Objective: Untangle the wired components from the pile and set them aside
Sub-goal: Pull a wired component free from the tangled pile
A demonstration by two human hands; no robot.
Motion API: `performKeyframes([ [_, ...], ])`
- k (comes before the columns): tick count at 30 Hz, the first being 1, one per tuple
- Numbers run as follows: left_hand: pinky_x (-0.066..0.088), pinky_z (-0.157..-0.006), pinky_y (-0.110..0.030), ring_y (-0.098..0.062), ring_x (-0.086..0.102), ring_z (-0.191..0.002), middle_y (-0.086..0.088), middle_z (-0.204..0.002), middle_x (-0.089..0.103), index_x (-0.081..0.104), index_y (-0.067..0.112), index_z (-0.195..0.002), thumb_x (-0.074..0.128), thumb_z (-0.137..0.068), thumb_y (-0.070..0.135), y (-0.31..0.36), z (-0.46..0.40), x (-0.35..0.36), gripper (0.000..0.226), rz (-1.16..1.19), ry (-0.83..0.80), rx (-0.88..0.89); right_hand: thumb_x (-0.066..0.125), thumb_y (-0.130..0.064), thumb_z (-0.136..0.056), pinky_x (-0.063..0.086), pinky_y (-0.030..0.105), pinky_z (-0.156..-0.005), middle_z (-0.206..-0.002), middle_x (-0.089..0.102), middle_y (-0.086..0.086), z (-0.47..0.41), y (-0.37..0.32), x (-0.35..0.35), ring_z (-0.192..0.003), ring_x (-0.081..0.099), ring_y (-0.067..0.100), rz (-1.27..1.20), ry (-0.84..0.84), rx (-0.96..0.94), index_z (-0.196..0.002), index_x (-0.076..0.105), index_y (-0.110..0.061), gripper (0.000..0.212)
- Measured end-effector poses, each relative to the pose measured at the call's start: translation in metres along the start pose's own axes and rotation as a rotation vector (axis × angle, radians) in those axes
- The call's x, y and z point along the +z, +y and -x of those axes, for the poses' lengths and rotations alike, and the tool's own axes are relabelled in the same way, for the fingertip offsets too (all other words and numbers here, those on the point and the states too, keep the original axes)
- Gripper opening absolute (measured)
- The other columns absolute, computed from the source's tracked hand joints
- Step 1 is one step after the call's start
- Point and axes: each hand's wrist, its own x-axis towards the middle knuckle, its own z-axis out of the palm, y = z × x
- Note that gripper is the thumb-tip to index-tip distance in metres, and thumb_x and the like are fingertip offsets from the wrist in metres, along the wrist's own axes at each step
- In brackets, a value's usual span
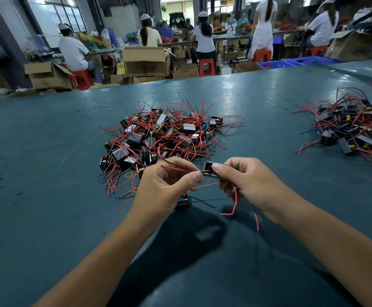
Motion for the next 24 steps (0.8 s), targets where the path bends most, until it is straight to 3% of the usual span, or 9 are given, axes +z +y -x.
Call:
performKeyframes([
  [8, 0.051, -0.057, -0.024, -0.016, 0.067, -0.066, -0.007, -0.078, 0.075, 0.074, 0.025, -0.077, 0.07, -0.077, 0.018, -0.0006, 0.0013, 0.0043, 0.008, 0.041, 0.042, -0.138, 0.07, -0.042, -0.088, 0.043, 0.025, -0.045, -0.059, 0.065, 0.001, -0.0006, 0.0055, 0.0004, -0.053, 0.057, 0.015, 0.092, 0.105, -0.073, -0.075, 0.062, -0.012, 0.034],
  [12, 0.049, -0.055, -0.023, -0.015, 0.064, -0.067, -0.005, -0.08, 0.075, 0.074, 0.026, -0.077, 0.069, -0.077, 0.016, 0.0004, 0.0019, 0.0046, 0.011, 0.084, 0.039, -0.169, 0.068, -0.041, -0.089, 0.041, 0.025, -0.044, -0.06, 0.063, 0.002, -0.0021, 0.0051, 0.0012, -0.05, 0.054, 0.013, -0.03, 0.07, 0.004, -0.069, 0.059, -0.014, 0.035],
  [17, 0.045, -0.051, -0.024, -0.016, 0.062, -0.067, -0.009, -0.084, 0.074, 0.074, 0.023, -0.075, 0.062, -0.081, 0.011, 0.0035, 0.0007, 0.0069, 0.019, 0.273, 0.044, -0.217, 0.067, -0.04, -0.09, 0.04, 0.024, -0.043, -0.061, 0.061, 0.003, -0.0028, 0.0037, 0.0034, -0.047, 0.052, 0.012, -0.221, 0.004, 0.118, -0.081, 0.059, -0.012, 0.03],
  [24, 0.041, -0.047, -0.024, -0.016, 0.059, -0.059, -0.009, -0.078, 0.071, 0.074, 0.022, -0.076, 0.049, -0.094, 0.0, 0.0032, -0.0008, 0.0076, 0.038, 0.242, 0.176, -0.181, 0.066, -0.04, -0.091, 0.039, 0.024, -0.044, -0.062, 0.06, 0.002, -0.0033, 0.0048, 0.0048, -0.047, 0.052, 0.012, -0.263, 0.003, 0.11, -0.077, 0.057, -0.014, 0.03],
])
